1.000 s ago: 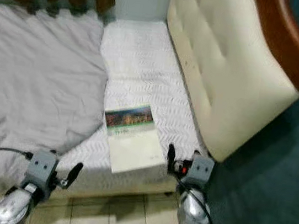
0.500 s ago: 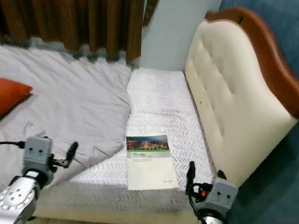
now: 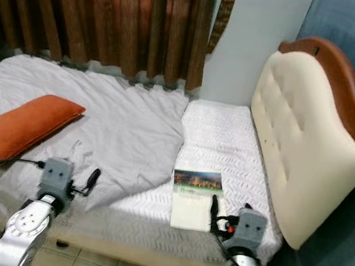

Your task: Clean up the room

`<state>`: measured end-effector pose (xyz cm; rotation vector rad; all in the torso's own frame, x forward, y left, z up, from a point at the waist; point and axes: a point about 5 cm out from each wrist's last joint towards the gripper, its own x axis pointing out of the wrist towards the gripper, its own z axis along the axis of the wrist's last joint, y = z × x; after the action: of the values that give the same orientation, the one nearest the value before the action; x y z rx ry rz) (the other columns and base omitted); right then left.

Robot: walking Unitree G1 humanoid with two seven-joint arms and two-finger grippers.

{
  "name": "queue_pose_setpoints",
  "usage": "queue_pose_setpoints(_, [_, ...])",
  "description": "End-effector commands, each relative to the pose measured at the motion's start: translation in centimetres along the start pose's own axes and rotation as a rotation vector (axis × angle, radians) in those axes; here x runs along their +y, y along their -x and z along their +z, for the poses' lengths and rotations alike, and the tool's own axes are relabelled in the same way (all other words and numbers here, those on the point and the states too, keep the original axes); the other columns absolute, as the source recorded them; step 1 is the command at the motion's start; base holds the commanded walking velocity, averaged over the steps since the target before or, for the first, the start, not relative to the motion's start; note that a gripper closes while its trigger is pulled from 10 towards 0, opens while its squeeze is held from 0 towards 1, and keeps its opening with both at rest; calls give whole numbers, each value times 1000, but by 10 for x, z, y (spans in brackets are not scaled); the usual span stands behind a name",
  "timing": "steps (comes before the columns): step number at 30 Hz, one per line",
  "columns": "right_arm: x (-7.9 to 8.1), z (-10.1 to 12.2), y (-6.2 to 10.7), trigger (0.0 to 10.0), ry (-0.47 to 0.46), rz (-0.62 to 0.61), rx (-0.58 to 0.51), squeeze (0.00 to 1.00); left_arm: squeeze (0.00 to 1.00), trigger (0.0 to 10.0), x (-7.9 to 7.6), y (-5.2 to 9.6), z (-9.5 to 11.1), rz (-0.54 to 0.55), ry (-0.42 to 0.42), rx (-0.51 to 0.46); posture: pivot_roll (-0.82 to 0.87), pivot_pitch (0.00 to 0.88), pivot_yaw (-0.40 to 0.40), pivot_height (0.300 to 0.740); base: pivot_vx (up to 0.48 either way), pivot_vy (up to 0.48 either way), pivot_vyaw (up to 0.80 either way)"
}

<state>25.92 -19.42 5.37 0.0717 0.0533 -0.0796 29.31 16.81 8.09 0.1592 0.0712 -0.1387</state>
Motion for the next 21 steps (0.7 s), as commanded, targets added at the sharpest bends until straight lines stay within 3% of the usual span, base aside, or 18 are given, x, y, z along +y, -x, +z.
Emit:
queue_pose_setpoints(1, [9,6,-5,10000,4,46,-10,0,0,10000,3,0,-7,4,-17,23,7,0,-63,740,0,0,0])
queue_pose_setpoints(6, [9,8,-4,10000,28,66,-14,0,0,10000,4,5,-9,-4,-44,8,5,0,-73,740,0,0,0])
queue_pose_setpoints(8, [7,6,0,10000,33,66,-12,0,0,10000,5,12,-9,0,-9,-17,8,0,-77,740,262,0,0])
queue_pose_setpoints(11, [-5,11,15,10000,5,31,-59,0,0,10000,4,33,-4,6,48,-73,16,0,-92,740,411,174,0])
queue_pose_setpoints(12, [-10,7,34,10000,35,63,-39,0,0,10000,3,53,0,-3,42,-102,18,0,-98,740,386,281,0])
queue_pose_setpoints(14, [-10,1,46,10000,66,97,-11,0,0,10000,2,64,-1,-14,38,-101,26,0,-104,740,386,285,0])
queue_pose_setpoints(18, [-9,-12,52,10000,74,111,53,0,0,10000,-3,65,-4,-60,27,-84,33,0,-108,740,403,261,0])
queue_pose_setpoints(21, [-6,-17,37,10000,89,124,73,0,0,10000,-1,48,-7,-78,12,-62,46,0,-111,740,410,247,0])
